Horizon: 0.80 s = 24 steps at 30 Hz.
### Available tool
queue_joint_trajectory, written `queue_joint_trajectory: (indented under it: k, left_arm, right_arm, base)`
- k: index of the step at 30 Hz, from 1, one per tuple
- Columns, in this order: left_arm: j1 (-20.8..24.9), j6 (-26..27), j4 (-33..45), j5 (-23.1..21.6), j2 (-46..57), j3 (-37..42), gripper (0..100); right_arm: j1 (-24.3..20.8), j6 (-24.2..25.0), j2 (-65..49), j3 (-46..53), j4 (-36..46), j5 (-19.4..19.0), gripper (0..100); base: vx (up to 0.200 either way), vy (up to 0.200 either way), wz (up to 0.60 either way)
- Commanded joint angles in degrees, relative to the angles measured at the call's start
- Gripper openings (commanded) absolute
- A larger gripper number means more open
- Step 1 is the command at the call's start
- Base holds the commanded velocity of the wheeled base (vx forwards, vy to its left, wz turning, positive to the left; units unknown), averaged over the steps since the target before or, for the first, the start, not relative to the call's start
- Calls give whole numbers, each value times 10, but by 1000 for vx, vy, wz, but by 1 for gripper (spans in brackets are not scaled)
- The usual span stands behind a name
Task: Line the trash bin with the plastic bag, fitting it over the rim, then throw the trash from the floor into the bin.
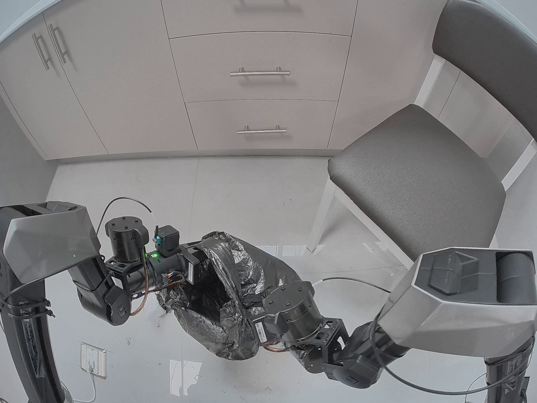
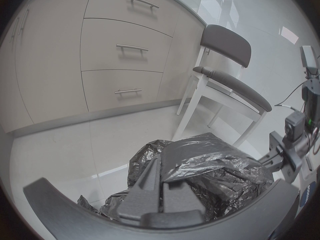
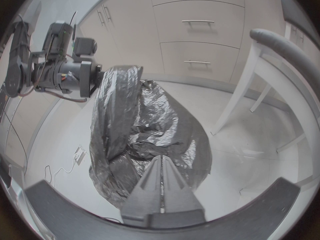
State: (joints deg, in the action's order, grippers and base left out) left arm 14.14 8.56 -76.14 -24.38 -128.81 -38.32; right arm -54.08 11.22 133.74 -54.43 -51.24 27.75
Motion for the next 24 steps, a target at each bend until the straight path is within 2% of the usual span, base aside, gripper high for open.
queue_joint_trajectory:
  k: [1, 11, 15, 17, 18, 22, 24]
  left_arm:
    - [1, -1, -10, 0, -5, 4, 0]
    - [0, -1, -18, -1, -3, 18, 0]
    - [0, -3, -19, -1, 0, 20, 0]
    - [2, -18, -23, -1, 2, 22, 0]
    - [4, -37, -34, -1, 2, 25, 0]
    - [11, -86, -78, -1, 2, 33, 0]
    - [12, -91, -85, -1, 4, 39, 0]
  right_arm:
    - [26, 2, -51, 37, -8, 3, 100]
    - [77, 2, -15, -2, -3, -9, 100]
    - [93, 3, -9, -13, 3, -38, 100]
    - [112, 3, -8, -23, 6, -70, 100]
    - [124, 4, -7, -34, 18, -103, 100]
    - [175, 13, -2, -100, 115, -194, 100]
    - [199, 30, 5, -132, 156, -245, 100]
  base:
    - [0, 0, 0]
    - [0, 0, 0]
    - [0, 0, 0]
    - [0, 0, 0]
    - [0, 0, 0]
    - [0, 0, 0]
    - [0, 0, 0]
